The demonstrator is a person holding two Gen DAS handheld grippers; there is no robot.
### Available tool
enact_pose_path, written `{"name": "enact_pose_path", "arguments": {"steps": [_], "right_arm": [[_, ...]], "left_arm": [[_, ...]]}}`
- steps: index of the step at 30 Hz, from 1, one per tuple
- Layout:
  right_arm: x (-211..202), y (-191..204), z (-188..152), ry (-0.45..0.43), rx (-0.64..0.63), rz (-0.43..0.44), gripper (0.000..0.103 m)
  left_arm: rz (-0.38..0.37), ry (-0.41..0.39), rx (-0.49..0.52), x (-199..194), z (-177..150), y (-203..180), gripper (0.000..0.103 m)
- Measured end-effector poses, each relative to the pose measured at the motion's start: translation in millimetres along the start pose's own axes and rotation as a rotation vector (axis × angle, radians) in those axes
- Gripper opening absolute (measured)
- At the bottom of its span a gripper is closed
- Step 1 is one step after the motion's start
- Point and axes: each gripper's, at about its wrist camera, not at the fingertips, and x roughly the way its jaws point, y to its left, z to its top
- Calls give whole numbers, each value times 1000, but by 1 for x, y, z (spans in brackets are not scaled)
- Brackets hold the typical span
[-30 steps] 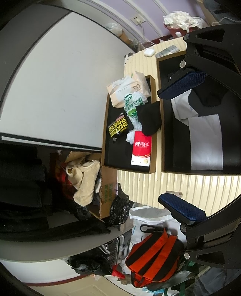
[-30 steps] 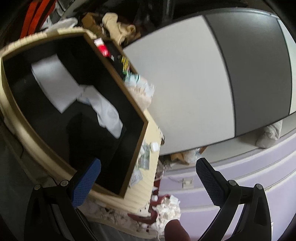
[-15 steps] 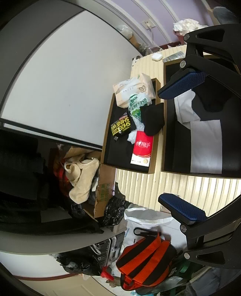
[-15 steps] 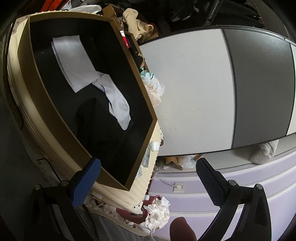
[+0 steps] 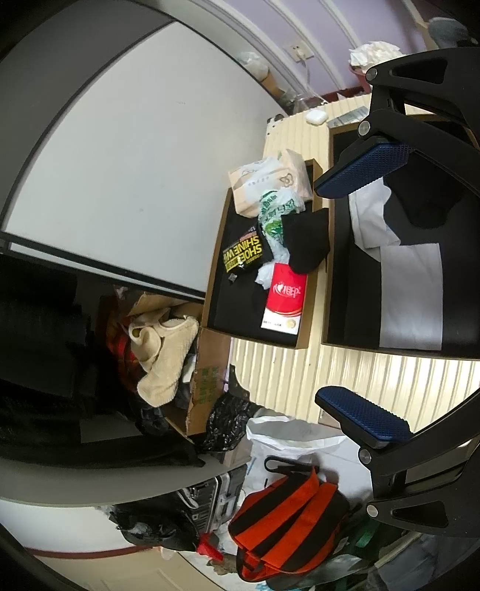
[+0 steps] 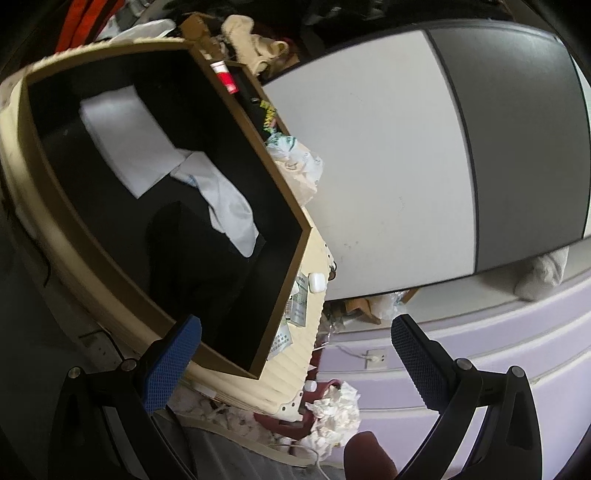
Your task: Organize soft objects
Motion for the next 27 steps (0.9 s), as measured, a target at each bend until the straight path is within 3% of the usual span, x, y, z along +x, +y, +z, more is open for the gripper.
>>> {"name": "enact_pose_path", "arguments": {"steps": [5,10,15,27], "right_arm": [[-12,7,7,-58,-14,-24,102],[-3,19,-7,-12,-84,-3,102],[2,27,-8,-8,-134,-46,102],[4,17,-6,11,-91,-16,102]], "left_arm": [[5,-1,5,-1,-1,2,101],[-18,10,-23,2,1,4,101],[-11,-2,-15,-2,1,4,101],[-12,0,-23,0,1,7,101]]}}
